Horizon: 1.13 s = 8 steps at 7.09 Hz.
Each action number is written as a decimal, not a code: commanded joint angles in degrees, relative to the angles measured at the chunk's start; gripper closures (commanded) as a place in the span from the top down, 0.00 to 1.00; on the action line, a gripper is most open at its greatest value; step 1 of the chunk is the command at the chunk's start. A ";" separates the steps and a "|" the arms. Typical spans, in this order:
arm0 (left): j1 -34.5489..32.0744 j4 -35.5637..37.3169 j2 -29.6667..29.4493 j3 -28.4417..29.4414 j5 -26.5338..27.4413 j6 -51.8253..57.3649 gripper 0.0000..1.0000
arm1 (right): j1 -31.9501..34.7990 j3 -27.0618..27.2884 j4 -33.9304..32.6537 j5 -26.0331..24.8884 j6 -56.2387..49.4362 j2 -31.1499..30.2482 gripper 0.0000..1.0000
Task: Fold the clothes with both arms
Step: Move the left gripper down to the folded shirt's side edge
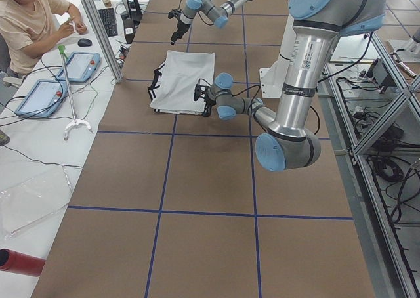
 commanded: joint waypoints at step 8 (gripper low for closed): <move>0.69 0.00 4.26 -4.01 0.11 -3.08 0.25 | -0.26 0.71 0.00 -0.07 0.09 -0.27 1.00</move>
